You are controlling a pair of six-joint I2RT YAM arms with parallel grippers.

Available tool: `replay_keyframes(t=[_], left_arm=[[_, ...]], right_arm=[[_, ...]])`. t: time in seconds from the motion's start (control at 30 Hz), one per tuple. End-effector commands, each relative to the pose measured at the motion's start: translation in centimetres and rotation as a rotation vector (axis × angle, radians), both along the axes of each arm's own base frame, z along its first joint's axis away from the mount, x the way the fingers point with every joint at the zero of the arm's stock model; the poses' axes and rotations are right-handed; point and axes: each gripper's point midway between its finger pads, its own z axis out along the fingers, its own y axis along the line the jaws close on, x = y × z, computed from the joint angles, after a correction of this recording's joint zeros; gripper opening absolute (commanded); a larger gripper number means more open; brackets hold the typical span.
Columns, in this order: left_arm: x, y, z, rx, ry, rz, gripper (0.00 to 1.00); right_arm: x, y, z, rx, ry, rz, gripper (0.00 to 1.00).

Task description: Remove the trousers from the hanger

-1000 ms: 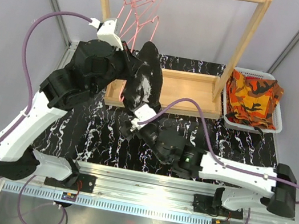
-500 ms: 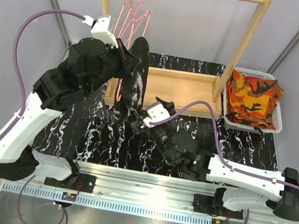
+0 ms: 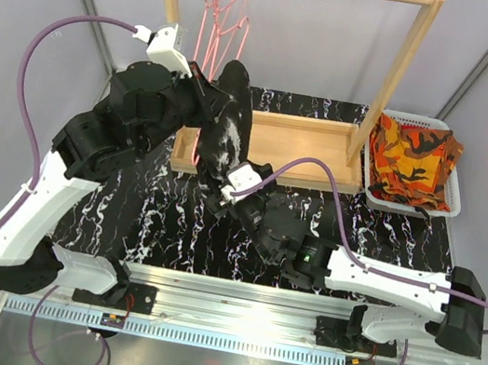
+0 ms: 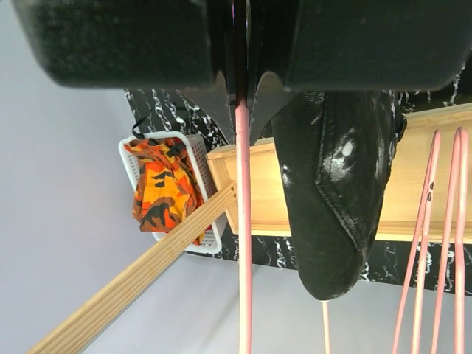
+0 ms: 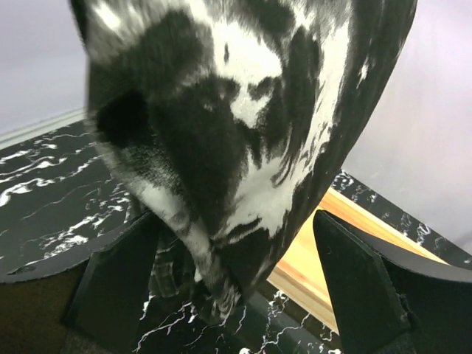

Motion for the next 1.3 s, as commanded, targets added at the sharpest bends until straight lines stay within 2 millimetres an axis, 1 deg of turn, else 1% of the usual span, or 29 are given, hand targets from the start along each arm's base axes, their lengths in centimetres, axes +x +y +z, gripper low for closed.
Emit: replay_keyframes(t=[0.0,0.03,0.07,0.17,0.2,0.23,0.27,0.4,0.43,0.47,0.5,0.53,0.6,0.63,0.67,0.77,0.8,0.83,0.87,0.93,1.0,1.07,1.1,1.13,1.17,1.2,1.23,1.27], left_arm=[[-1.5,1.6,8.9,-0.229,-0.202,0.012,0.0],[-1.6,1.5,9.0,-0.232,-0.203,0.003,0.0],[-1.8,1.5,9.2,-0.24,-0.205,-0.005,0.0],[-2.4,1.0,9.5,-0.252,-0.208,-0.043,0.0],[-2.6,1.0,9.5,-0.256,-0.21,-0.049,0.0],[-2.8,0.9,9.7,-0.263,-0.212,-0.059,0.0],[-2.9,0.9,9.7,-0.264,-0.213,-0.063,0.0],[-3.4,1.0,10.2,-0.28,-0.221,-0.076,0.0],[-3.7,1.1,10.4,-0.286,-0.227,-0.084,0.0],[-3.8,1.1,10.4,-0.289,-0.227,-0.087,0.0],[-3.9,1.2,10.5,-0.291,-0.227,-0.087,0.0],[-4.1,1.4,10.6,-0.297,-0.231,-0.087,0.0],[-4.1,1.4,10.6,-0.304,-0.234,-0.084,0.0],[-4.4,1.4,10.8,-0.314,-0.236,-0.098,0.0],[-4.3,1.1,10.5,-0.316,-0.234,-0.103,0.0],[-4.4,0.5,10.1,-0.313,-0.223,-0.125,0.0],[-4.4,0.5,10.0,-0.312,-0.222,-0.125,0.0],[-4.6,0.3,9.9,-0.31,-0.221,-0.134,0.0],[-4.5,0.2,9.8,-0.305,-0.216,-0.136,0.0],[-4.5,0.0,9.5,-0.294,-0.213,-0.145,0.0],[-4.3,-0.5,8.8,-0.274,-0.196,-0.155,0.0],[-4.2,-0.8,8.2,-0.254,-0.186,-0.161,0.0],[-4.2,-0.8,8.0,-0.249,-0.182,-0.161,0.0],[-4.0,-0.9,7.6,-0.237,-0.177,-0.158,0.0],[-4.0,-0.8,7.3,-0.23,-0.174,-0.155,0.0],[-4.0,-0.8,7.2,-0.224,-0.173,-0.155,0.0],[-4.0,-0.7,7.1,-0.215,-0.176,-0.151,0.0],[-3.9,-0.6,7.0,-0.208,-0.175,-0.149,0.0]], right_arm=[[1.3,-1.0,2.1,0.091,-0.044,-0.107,0.91],[1.6,-1.3,2.0,0.09,-0.058,-0.132,0.91],[1.8,-1.7,2.4,0.123,-0.077,-0.156,0.89],[2.0,-1.2,2.0,0.08,-0.108,-0.154,0.88],[2.2,-0.9,1.5,0.044,-0.124,-0.161,0.85],[2.3,-0.9,2.0,0.064,-0.142,-0.171,0.84],[2.6,-1.2,1.8,0.06,-0.155,-0.196,0.83],[3.0,-1.0,1.1,0.033,-0.201,-0.202,0.78],[3.0,-1.2,1.4,0.066,-0.217,-0.214,0.78],[3.3,-1.6,1.2,0.066,-0.224,-0.238,0.77],[3.4,-1.5,0.8,0.041,-0.241,-0.252,0.78],[3.4,-1.8,1.0,0.073,-0.254,-0.262,0.78],[3.3,-1.5,0.6,0.083,-0.261,-0.246,0.78],[3.1,-1.5,0.4,0.099,-0.266,-0.233,0.78],[3.1,-1.1,0.1,0.101,-0.27,-0.222,0.78],[3.4,-1.5,1.2,0.122,-0.311,-0.27,0.79],[3.6,-1.4,0.9,0.096,-0.32,-0.277,0.79],[3.6,-1.6,1.7,0.118,-0.334,-0.288,0.79],[3.8,-1.7,1.9,0.116,-0.341,-0.299,0.78],[4.2,-2.0,3.0,0.119,-0.358,-0.307,0.78],[4.0,-1.9,4.6,0.149,-0.361,-0.276,0.78],[4.0,-1.1,5.4,0.127,-0.364,-0.226,0.78],[3.9,-1.7,6.7,0.165,-0.358,-0.221,0.77],[4.2,-2.0,7.3,0.168,-0.354,-0.222,0.66],[3.9,-2.7,8.5,0.194,-0.363,-0.21,0.63],[3.8,-2.9,9.0,0.218,-0.354,-0.195,0.62],[4.0,-2.8,9.0,0.185,-0.346,-0.169,0.62],[3.7,-3.6,9.9,0.226,-0.33,-0.156,0.62]])
